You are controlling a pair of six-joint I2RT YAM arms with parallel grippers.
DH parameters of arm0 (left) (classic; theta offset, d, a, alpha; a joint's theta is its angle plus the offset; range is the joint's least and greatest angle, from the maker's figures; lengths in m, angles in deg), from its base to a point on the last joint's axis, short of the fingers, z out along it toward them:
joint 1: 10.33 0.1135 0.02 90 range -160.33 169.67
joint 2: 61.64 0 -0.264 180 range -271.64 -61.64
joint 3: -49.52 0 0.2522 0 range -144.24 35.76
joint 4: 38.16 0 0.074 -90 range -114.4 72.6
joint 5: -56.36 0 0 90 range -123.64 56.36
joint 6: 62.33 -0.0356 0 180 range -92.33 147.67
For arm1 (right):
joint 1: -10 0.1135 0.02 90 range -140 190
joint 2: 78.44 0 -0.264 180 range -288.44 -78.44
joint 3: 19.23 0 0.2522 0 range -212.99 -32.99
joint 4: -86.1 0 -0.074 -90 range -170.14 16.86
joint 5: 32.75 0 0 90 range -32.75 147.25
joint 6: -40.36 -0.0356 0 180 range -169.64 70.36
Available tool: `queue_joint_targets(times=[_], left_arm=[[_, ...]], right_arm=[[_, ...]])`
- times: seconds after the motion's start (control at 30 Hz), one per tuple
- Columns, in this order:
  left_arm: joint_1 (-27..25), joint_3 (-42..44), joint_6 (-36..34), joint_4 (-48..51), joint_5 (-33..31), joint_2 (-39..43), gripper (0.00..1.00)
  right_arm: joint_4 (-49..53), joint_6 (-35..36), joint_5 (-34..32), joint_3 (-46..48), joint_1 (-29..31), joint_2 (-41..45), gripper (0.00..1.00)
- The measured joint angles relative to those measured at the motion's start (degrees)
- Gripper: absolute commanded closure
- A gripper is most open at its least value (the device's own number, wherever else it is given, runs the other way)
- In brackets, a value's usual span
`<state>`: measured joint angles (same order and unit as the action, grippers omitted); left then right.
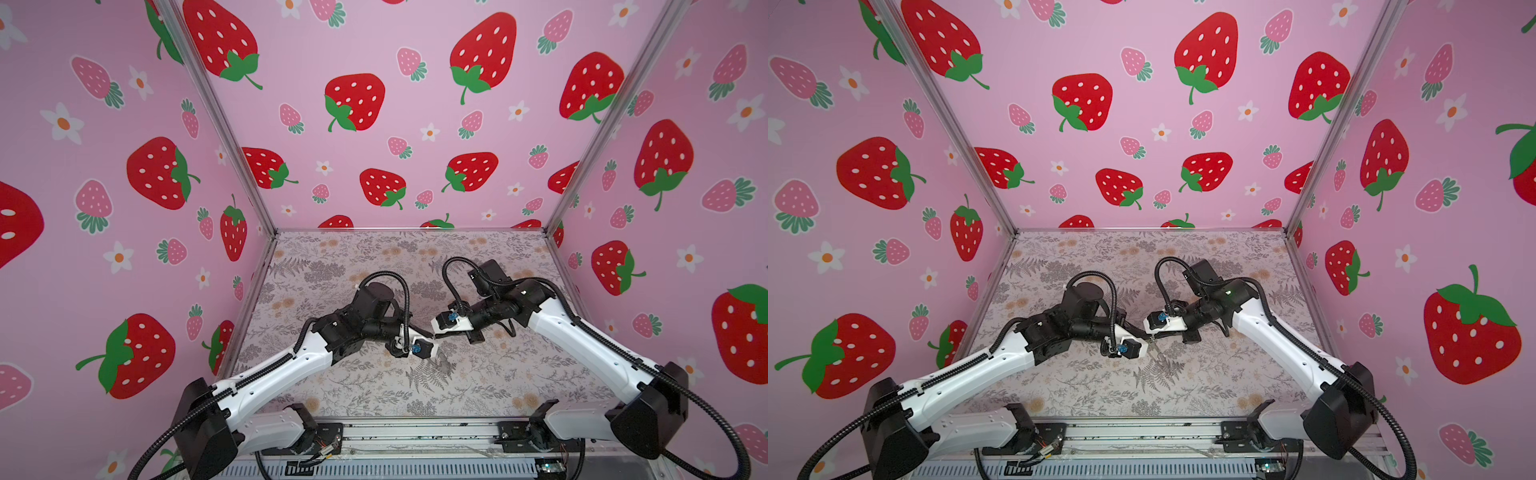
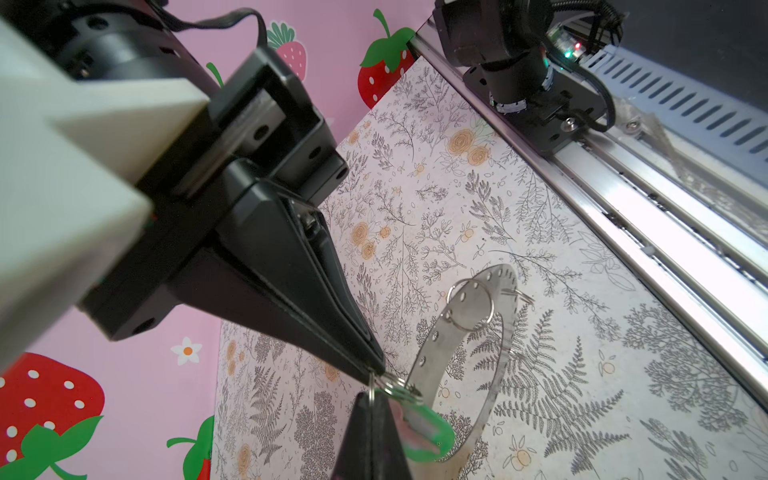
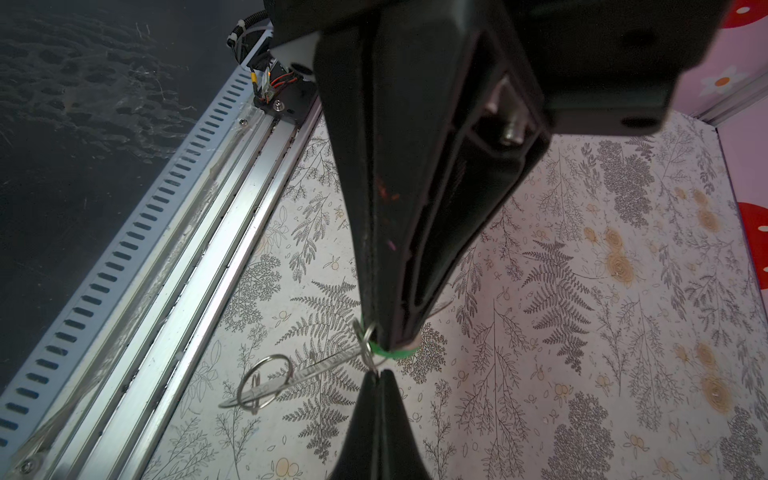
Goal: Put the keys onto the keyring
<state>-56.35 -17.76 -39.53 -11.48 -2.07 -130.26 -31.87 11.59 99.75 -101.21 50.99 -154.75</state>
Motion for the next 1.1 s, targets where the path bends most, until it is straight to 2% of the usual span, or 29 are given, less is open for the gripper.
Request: queue_joint_targets(times=[0.57,1.1], left_arm=[[0.0,0.0,-0.5,0.0,0.1,0.1,1.0],[0.0,0.0,-0.2,0.7,-0.5,0.4,1.0]], right_arm=[[-0.8,-1.2,-1.7,0.1,0.0,1.1,1.0],[-5.6,-2.5,-3.2,2.5,0.2,5.0,1.0]])
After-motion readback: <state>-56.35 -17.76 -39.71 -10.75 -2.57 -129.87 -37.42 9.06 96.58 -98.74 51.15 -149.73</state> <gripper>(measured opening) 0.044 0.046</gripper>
